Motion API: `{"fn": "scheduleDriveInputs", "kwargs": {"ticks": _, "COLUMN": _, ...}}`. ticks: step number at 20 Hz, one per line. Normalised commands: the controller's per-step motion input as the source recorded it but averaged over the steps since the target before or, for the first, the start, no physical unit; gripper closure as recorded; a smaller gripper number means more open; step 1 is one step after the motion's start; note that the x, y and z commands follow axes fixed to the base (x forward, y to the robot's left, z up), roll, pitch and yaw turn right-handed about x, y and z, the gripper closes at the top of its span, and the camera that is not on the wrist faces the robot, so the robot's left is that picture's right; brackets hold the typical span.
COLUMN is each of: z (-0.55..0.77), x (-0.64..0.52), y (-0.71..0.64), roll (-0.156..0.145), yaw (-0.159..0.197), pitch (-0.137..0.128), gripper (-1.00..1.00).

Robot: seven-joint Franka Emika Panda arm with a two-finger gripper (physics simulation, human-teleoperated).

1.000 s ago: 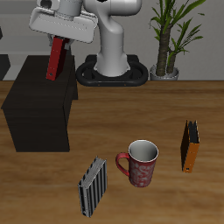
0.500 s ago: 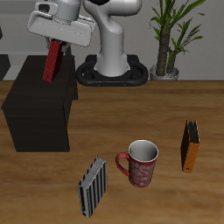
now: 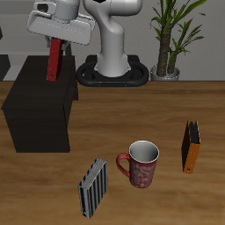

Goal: Place the red book upright on top of the shelf

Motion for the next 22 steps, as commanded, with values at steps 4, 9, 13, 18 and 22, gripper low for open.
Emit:
{"fn": "scheduleDriveInputs", "kwargs": {"ticks": 4, "z": -0.04, "x": -0.01, "y": 0.07, "roll": 0.012, "yaw": -0.006, "pitch": 0.027, "gripper": 1.00}}
{"fn": "scheduleDriveInputs", "kwargs": {"ticks": 9, "z": 0.05, "x": 0.01, "y": 0.02, "roll": -0.017, "yaw": 0.001, "pitch": -0.005, "gripper": 1.00}}
{"fn": "scheduleDriveInputs", "kwargs": {"ticks": 13, "z": 0.16, "x": -0.04, "y": -0.13, "roll": -0.067, "yaw": 0.008, "pitch": -0.022, "gripper": 1.00}}
{"fn": "scheduleDriveInputs", "kwargs": {"ticks": 18, "z": 0.34, "x": -0.15, "y": -0.21, "roll": -0.125, "yaw": -0.057, "pitch": -0.053, "gripper": -1.00}}
{"fn": "scheduleDriveInputs", "kwargs": {"ticks": 22, "z": 0.26, "x": -0.11, "y": -0.20, "roll": -0.112, "yaw": -0.053, "pitch": -0.015, "gripper": -1.00}}
